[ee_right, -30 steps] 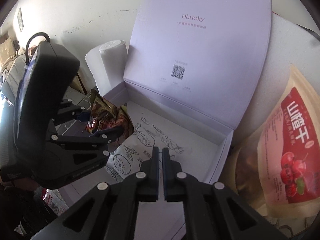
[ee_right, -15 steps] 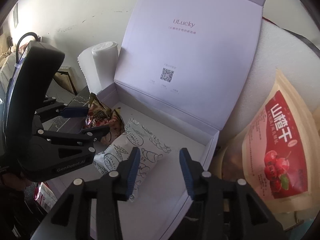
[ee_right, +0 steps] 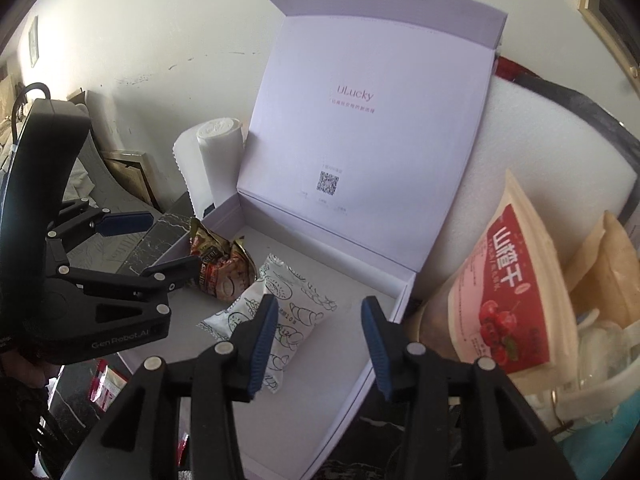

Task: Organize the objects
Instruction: 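Withdraw both grippers from the box back toward the pile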

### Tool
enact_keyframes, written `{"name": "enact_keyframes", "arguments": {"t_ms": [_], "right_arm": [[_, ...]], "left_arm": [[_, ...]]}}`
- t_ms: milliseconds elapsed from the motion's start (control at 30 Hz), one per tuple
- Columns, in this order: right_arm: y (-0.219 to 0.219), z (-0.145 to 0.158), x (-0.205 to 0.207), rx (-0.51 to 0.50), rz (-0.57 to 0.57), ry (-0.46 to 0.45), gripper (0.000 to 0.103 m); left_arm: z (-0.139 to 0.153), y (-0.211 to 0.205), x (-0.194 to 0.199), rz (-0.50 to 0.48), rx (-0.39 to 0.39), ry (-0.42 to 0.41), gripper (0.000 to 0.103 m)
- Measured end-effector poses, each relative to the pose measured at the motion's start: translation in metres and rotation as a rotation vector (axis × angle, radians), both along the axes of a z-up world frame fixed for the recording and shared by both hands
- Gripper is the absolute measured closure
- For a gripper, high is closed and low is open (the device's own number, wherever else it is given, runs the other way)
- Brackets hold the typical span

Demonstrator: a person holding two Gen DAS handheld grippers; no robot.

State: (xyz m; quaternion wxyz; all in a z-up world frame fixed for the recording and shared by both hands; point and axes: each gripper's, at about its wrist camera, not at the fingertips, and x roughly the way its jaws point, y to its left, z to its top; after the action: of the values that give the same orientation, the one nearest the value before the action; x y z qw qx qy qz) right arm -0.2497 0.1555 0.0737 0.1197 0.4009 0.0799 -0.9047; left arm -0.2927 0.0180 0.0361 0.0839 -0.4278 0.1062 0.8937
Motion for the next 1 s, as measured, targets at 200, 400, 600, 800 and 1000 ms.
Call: {"name": "enact_keyframes", "arguments": {"t_ms": [200,400,600,800,1000], "right_arm": [[0.002,0.021,0.022,-0.002,0.002,0.04,0.059],[0.004,0.039,0.046,-0.011,0.006,0.072,0.054],[0.008,0.059,0.072,-0.014,0.009,0.108,0.05],[0.01,0.072,0.096,-0.015,0.009,0.134,0.049],[0.011,0.08,0.12,-0.017,0.013,0.152,0.049]], "left_arm": [[0.025,-0.004,0.024,0.014,0.012,0.037,0.038],[0.047,-0.006,0.05,0.026,0.02,0.069,0.035],[0.065,-0.006,0.079,0.031,0.028,0.097,0.032],[0.08,-0.005,0.109,0.036,0.023,0.118,0.03],[0.092,-0.003,0.139,0.033,0.025,0.144,0.028]]}}
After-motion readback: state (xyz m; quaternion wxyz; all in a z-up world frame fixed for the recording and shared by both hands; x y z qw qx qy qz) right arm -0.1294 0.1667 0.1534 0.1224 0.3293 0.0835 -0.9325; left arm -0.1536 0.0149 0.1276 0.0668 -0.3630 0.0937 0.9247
